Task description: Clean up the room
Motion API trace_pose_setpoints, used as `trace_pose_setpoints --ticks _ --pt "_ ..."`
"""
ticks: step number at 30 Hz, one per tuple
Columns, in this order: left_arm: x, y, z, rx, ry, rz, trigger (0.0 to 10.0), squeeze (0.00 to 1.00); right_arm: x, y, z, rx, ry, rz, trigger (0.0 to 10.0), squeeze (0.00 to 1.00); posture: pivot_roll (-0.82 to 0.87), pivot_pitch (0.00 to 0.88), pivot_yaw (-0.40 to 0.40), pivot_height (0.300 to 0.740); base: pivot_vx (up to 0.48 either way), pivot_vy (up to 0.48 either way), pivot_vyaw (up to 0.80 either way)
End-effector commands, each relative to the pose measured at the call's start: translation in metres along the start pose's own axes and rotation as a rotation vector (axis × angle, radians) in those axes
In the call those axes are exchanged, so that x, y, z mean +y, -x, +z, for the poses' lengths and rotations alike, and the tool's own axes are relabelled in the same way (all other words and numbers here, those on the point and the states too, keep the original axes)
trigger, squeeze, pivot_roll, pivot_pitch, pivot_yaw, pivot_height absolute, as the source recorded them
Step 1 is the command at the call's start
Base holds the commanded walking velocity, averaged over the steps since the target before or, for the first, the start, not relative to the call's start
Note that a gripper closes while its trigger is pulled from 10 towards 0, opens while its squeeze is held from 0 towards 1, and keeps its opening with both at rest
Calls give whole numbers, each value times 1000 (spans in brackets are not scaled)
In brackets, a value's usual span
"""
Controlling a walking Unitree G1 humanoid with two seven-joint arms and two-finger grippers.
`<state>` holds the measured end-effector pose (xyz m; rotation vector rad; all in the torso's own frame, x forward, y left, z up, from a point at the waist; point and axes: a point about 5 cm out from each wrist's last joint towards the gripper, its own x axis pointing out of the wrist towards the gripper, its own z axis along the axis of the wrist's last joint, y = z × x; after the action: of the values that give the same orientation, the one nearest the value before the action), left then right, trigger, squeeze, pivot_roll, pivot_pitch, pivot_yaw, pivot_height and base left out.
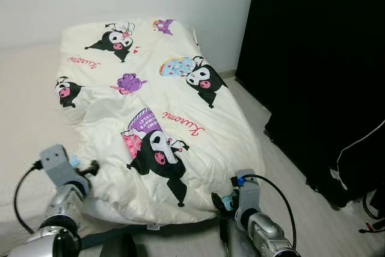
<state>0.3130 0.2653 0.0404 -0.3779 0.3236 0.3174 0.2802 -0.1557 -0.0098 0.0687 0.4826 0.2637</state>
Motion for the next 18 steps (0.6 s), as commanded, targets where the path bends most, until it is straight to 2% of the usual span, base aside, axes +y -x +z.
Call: trace_pose_setpoints --ticks 1,2,5,12,14,15,16,17,18 --pt "2 3 -13 57 10 -3 10000 0 0 2 -4 9 -14 -8 10000 0 -181 163 10 539 0 0 0" --pt "1 3 -15 73 -11 -16 0 0 -1 2 -4 8 -14 -13 10000 0 -182 161 10 539 0 0 0" --pt "2 3 -15 94 -98 -11 0 0 -5 3 -3 4 -15 -26 10000 0 -181 157 10 539 0 0 0" --pt "13 3 -4 71 -179 43 0 0 -6 2 -1 3 -14 -31 10000 0 -174 153 8 539 0 0 0" --pt "23 2 11 34 -448 98 0 0 -6 1 1 3 -10 -32 10000 0 -157 147 3 539 0 0 0" --pt "28 2 20 6 -545 137 0 0 -6 1 1 3 -8 -33 10000 0 -155 147 2 539 0 0 0" --pt "28 2 20 6 -545 137 0 0 -6 1 1 3 -8 -33 10000 0 -155 147 2 539 0 0 0" --pt "33 3 28 -22 -601 178 0 0 -6 0 2 3 -6 -33 10000 0 -148 145 2 539 0 0 0" --pt "41 4 34 -43 -601 226 0 0 -6 0 3 4 -3 -33 10000 0 -139 143 2 539 0 0 0"
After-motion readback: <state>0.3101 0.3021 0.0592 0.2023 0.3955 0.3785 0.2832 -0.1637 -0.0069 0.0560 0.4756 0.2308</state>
